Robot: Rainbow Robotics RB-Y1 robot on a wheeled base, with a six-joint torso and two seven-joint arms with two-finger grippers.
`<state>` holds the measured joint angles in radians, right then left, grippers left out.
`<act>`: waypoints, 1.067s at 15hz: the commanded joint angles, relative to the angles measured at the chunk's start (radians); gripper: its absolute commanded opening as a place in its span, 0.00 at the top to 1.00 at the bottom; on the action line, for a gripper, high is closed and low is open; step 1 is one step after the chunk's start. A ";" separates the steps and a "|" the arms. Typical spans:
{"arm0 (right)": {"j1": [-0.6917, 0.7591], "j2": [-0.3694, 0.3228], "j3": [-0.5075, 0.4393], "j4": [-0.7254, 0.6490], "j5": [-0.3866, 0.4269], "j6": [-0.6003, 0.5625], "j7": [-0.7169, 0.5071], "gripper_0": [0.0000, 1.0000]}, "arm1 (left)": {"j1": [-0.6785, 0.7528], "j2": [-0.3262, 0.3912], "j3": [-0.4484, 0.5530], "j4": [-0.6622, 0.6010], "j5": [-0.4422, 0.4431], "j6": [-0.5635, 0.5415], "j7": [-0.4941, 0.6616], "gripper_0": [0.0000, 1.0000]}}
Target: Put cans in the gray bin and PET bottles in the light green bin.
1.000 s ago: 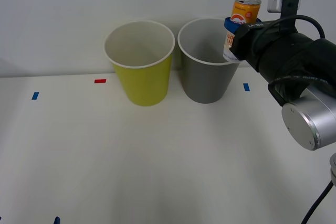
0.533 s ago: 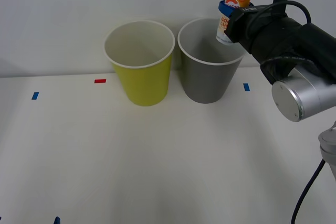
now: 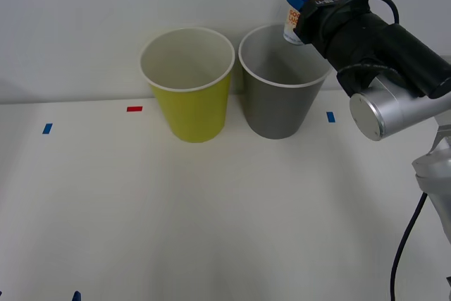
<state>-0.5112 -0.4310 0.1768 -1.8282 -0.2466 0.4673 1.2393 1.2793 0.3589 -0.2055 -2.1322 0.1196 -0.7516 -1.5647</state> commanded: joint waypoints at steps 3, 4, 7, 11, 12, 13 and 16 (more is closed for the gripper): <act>-0.003 -0.011 0.004 0.007 0.018 -0.018 0.003 1.00 | 0.000 0.000 0.000 0.000 0.000 0.000 0.000 0.00; -0.003 -0.011 0.006 0.007 0.018 -0.018 0.003 1.00 | 0.000 0.000 0.000 0.000 0.000 0.000 0.000 0.00; -0.004 -0.014 0.010 0.007 0.018 -0.019 -0.004 0.09 | 0.000 0.000 0.000 0.000 0.000 0.000 0.000 0.00; -0.004 -0.014 0.023 0.007 0.020 -0.024 -0.006 0.00 | 0.000 0.000 0.000 0.000 0.000 0.000 0.000 0.00; -0.003 -0.015 0.026 0.007 0.020 -0.030 -0.003 0.00 | 0.000 0.000 0.000 0.000 0.000 0.000 0.000 0.00; -0.003 -0.018 0.027 0.007 0.020 -0.039 -0.001 0.00 | 0.000 0.000 0.000 0.000 0.000 0.000 0.000 0.00; -0.004 -0.026 0.027 0.007 0.020 -0.041 -0.008 0.00 | 0.000 0.000 0.000 0.000 0.000 0.000 0.000 0.00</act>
<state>-0.5143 -0.4547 0.2039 -1.8208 -0.2272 0.4268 1.2344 1.2793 0.3589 -0.2055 -2.1322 0.1196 -0.7516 -1.5647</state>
